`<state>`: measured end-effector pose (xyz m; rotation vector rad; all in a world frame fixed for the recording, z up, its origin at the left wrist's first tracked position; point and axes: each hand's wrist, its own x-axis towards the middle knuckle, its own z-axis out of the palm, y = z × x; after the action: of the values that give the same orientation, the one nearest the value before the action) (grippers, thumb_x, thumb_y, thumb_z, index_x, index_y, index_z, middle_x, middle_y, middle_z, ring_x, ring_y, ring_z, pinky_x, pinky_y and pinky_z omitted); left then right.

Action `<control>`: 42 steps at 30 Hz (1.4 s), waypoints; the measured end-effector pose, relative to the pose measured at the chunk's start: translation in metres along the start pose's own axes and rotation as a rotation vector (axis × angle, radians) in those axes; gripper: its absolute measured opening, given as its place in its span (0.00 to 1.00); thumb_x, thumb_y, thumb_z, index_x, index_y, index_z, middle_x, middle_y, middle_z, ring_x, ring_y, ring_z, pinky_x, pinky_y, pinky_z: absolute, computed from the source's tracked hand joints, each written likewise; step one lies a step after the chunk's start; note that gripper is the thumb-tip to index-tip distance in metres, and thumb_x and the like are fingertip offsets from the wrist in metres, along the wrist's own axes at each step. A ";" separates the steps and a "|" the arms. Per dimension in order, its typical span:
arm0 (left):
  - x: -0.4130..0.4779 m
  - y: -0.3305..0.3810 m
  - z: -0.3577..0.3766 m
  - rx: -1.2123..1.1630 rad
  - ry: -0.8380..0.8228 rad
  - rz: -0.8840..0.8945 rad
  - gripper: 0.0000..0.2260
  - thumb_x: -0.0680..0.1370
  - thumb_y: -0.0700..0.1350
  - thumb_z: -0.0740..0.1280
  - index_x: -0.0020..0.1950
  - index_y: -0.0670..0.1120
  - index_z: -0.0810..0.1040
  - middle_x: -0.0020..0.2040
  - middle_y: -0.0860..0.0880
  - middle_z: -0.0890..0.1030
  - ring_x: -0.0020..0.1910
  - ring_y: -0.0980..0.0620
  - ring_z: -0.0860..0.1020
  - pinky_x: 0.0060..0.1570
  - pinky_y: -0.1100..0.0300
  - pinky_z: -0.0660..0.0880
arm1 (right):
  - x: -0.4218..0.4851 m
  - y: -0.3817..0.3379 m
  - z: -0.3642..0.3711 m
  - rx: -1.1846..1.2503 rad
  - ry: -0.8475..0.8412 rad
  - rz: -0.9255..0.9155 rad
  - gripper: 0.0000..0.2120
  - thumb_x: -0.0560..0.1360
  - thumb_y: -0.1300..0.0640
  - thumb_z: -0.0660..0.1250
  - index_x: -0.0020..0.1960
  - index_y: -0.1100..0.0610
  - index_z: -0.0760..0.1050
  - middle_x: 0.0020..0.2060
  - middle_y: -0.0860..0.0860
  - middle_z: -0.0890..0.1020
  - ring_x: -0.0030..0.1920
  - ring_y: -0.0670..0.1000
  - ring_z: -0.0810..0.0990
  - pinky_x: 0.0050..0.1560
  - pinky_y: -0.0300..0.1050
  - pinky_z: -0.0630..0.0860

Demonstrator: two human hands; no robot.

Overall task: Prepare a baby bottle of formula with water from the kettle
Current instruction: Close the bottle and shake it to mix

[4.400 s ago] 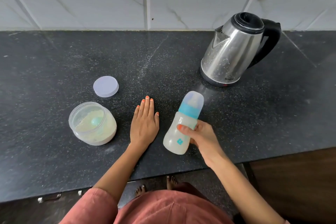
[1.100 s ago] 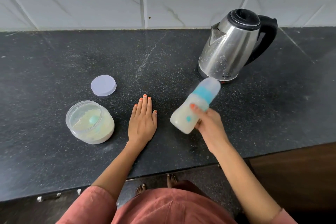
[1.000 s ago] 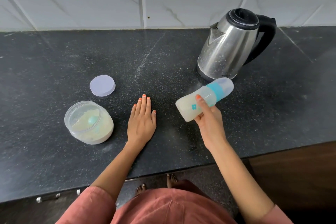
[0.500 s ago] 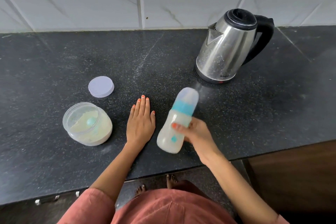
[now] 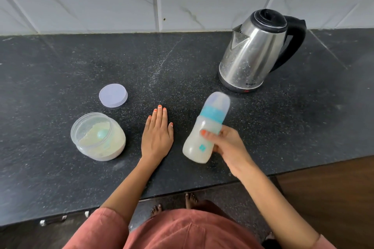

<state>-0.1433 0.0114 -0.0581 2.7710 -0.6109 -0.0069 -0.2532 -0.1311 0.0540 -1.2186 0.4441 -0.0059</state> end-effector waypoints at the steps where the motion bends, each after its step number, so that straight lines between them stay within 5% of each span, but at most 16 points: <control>1: 0.000 0.000 0.000 0.003 0.004 0.000 0.23 0.82 0.48 0.49 0.76 0.41 0.51 0.77 0.44 0.51 0.76 0.48 0.50 0.73 0.55 0.44 | 0.005 -0.004 -0.002 0.134 0.054 -0.021 0.12 0.60 0.55 0.71 0.43 0.55 0.79 0.38 0.47 0.86 0.41 0.45 0.83 0.41 0.39 0.81; 4: 0.000 0.000 0.001 0.013 0.009 -0.001 0.23 0.82 0.48 0.48 0.76 0.41 0.50 0.77 0.44 0.51 0.76 0.48 0.49 0.73 0.56 0.43 | 0.017 -0.007 -0.002 0.363 0.206 -0.083 0.11 0.65 0.56 0.69 0.48 0.54 0.77 0.38 0.45 0.85 0.42 0.43 0.83 0.43 0.39 0.80; 10: 0.000 0.000 0.001 0.026 -0.003 -0.006 0.24 0.82 0.49 0.48 0.76 0.42 0.49 0.77 0.44 0.50 0.76 0.49 0.49 0.73 0.56 0.43 | -0.005 0.015 0.007 -0.128 0.002 0.028 0.11 0.60 0.59 0.74 0.42 0.54 0.80 0.38 0.48 0.85 0.42 0.47 0.83 0.44 0.40 0.80; 16: -0.001 0.000 0.001 0.029 -0.002 -0.003 0.24 0.82 0.49 0.47 0.76 0.42 0.48 0.77 0.45 0.49 0.76 0.49 0.48 0.73 0.56 0.43 | 0.017 -0.001 0.001 0.439 0.231 -0.060 0.09 0.68 0.57 0.68 0.48 0.54 0.77 0.40 0.46 0.85 0.43 0.43 0.83 0.44 0.40 0.81; 22: 0.000 -0.001 0.001 0.024 -0.005 -0.003 0.24 0.82 0.49 0.48 0.76 0.42 0.49 0.77 0.45 0.50 0.76 0.49 0.49 0.73 0.56 0.43 | -0.004 0.013 0.005 -0.098 -0.007 0.083 0.11 0.61 0.59 0.73 0.43 0.55 0.81 0.38 0.48 0.85 0.42 0.47 0.83 0.46 0.44 0.80; 27: 0.000 -0.001 0.002 0.017 0.000 -0.002 0.24 0.82 0.49 0.48 0.76 0.41 0.50 0.77 0.44 0.51 0.76 0.48 0.49 0.73 0.56 0.43 | 0.018 -0.001 0.001 0.411 0.223 -0.040 0.12 0.66 0.57 0.69 0.49 0.54 0.77 0.41 0.46 0.85 0.43 0.44 0.83 0.46 0.40 0.80; 33: 0.001 -0.001 0.002 0.018 0.001 -0.003 0.24 0.82 0.48 0.49 0.76 0.41 0.50 0.77 0.44 0.51 0.76 0.48 0.50 0.73 0.56 0.44 | -0.004 0.018 0.009 -0.089 0.022 0.074 0.11 0.62 0.61 0.73 0.43 0.54 0.80 0.39 0.48 0.85 0.45 0.49 0.82 0.50 0.45 0.78; 39: 0.000 -0.001 0.002 0.021 0.002 -0.002 0.24 0.82 0.49 0.47 0.76 0.41 0.49 0.77 0.45 0.50 0.76 0.49 0.48 0.73 0.57 0.42 | 0.018 0.000 0.002 0.418 0.221 -0.078 0.10 0.66 0.58 0.68 0.48 0.54 0.77 0.39 0.45 0.85 0.43 0.43 0.83 0.44 0.40 0.81; 42: 0.000 -0.001 0.001 0.023 0.002 -0.002 0.24 0.82 0.49 0.47 0.76 0.41 0.49 0.77 0.45 0.50 0.76 0.49 0.48 0.73 0.57 0.42 | 0.010 0.007 0.004 0.197 0.134 -0.015 0.13 0.61 0.56 0.71 0.47 0.54 0.78 0.40 0.47 0.85 0.44 0.45 0.83 0.46 0.42 0.80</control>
<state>-0.1433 0.0119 -0.0594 2.7934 -0.6118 0.0020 -0.2441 -0.1273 0.0449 -1.0312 0.5388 -0.1416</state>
